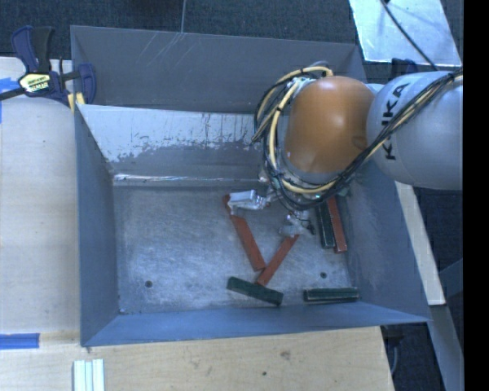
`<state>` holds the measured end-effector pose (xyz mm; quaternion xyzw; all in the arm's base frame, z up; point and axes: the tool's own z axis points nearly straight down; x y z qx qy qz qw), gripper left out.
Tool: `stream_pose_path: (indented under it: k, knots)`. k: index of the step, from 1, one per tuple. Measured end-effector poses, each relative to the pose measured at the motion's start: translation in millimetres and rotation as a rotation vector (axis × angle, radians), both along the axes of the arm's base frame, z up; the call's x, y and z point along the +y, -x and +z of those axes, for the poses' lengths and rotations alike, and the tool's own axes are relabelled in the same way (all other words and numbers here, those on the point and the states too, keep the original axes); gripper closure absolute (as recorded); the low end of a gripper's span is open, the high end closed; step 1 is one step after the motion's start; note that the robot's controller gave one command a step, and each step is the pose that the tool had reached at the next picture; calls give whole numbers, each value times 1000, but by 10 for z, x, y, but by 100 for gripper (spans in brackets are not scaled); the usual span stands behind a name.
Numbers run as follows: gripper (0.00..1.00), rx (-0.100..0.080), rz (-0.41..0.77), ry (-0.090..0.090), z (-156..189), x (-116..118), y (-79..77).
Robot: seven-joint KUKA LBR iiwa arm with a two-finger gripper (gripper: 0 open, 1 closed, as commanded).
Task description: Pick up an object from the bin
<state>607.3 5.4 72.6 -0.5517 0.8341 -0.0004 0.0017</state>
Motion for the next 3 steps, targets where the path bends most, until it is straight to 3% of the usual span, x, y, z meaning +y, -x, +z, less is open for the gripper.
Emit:
stream_pose_path:
  k: [1,2,3]
  knots:
    - [0,-4,493,0,1119,539,247]
    - [0,4,515,0,-72,174,-204]
    - [100,0,516,-1,-10,195,-214]
